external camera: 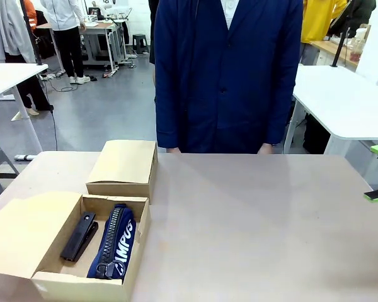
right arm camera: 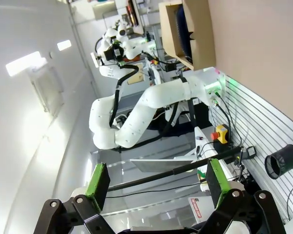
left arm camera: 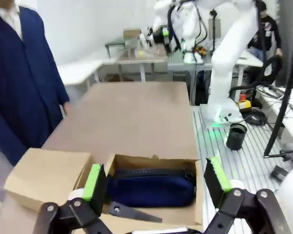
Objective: Place items inside the box.
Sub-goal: Close the lid of the Mailer Box closest to the robot.
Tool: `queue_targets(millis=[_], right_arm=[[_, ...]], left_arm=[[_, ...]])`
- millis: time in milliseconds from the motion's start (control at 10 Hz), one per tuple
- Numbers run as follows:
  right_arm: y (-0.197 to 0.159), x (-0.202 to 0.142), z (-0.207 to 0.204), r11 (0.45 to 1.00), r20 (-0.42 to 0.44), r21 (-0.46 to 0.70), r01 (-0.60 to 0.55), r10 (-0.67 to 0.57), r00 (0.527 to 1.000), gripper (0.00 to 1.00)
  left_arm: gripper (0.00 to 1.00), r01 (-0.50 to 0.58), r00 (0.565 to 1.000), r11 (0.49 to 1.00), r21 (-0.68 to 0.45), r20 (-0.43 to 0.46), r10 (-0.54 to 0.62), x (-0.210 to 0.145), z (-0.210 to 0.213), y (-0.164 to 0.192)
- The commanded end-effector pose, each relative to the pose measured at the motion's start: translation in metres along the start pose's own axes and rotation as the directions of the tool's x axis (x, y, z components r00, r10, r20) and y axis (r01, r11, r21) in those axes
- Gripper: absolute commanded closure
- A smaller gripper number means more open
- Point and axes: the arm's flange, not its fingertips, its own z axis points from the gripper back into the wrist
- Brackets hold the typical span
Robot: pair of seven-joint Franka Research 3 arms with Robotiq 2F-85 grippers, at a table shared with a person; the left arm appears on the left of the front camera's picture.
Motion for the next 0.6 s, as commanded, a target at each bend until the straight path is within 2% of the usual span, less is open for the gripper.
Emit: queue_targets(millis=[0, 200, 300, 400, 500], right_arm=[[0.000, -0.001, -0.002, 1.000, 0.017, 0.007, -0.014, 0.014, 1.000, 0.00], [0.000, -0.001, -0.002, 1.000, 0.017, 0.007, -0.014, 0.014, 1.000, 0.00], [0.000, -0.001, -0.002, 1.000, 0.017, 0.007, -0.014, 0.014, 1.000, 0.00], [0.000, -0.001, -0.002, 1.000, 0.017, 0.007, -0.014, 0.014, 1.000, 0.00], [0.000, -0.001, -0.002, 1.000, 0.017, 0.007, -0.014, 0.014, 1.000, 0.00]], left_arm=[[0.00, -0.149, 0.989, 0.986, -0.068, -0.032, 0.147, 0.008, -0.014, -0.005], [0.00, -0.149, 0.989, 0.986, -0.068, -0.032, 0.147, 0.008, -0.014, -0.005], [0.00, -0.091, 0.996, 0.995, -0.042, -0.017, 0.090, 0.001, -0.011, 0.000], [0.00, -0.124, 0.991, 0.991, 0.048, -0.034, 0.126, -0.021, 0.006, 0.042], [0.00, -0.074, 0.993, 0.978, 0.197, -0.077, 0.091, -0.045, 0.018, 0.069]])
